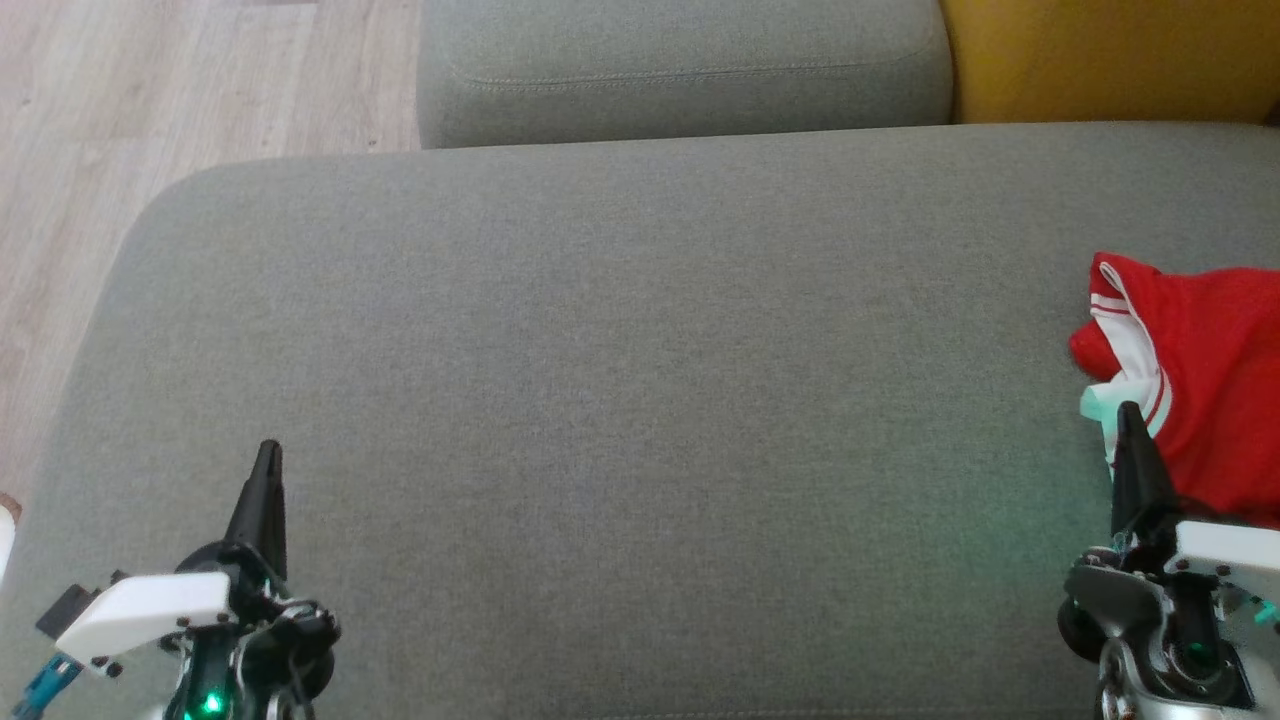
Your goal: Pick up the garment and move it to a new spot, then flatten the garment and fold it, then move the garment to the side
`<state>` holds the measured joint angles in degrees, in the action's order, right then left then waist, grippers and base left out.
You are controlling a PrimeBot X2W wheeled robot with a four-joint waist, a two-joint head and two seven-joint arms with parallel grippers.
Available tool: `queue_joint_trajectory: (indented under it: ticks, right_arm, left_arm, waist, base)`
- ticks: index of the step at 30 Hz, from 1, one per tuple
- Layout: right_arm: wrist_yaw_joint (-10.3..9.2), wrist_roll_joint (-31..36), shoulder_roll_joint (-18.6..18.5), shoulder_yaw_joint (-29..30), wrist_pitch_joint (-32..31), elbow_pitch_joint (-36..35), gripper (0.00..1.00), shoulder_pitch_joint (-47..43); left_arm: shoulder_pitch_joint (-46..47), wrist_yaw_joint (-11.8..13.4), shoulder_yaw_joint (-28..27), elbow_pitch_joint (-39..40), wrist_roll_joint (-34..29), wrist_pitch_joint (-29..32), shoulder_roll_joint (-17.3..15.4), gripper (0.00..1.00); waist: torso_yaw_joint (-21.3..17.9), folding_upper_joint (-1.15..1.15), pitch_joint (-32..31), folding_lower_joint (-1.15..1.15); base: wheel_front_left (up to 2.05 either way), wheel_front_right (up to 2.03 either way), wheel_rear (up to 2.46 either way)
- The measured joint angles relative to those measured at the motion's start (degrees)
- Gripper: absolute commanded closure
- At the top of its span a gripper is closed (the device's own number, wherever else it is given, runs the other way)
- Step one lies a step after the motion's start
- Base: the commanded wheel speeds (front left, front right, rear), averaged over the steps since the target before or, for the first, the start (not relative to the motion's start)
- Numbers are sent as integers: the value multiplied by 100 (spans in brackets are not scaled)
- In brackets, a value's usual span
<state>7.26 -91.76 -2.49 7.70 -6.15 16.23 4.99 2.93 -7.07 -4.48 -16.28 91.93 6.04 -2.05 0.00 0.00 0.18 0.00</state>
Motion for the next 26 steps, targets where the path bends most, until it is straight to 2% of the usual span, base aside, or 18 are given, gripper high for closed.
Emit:
queue_joint_trajectory:
  ticks: [26]
  right_arm:
    - [0, 0, 0, 0, 0, 0, 100, 0]
  left_arm:
    - [0, 0, 0, 0, 0, 0, 0, 100]
  waist:
    - [0, 0, 0, 0]
  base:
    - [0, 0, 0]
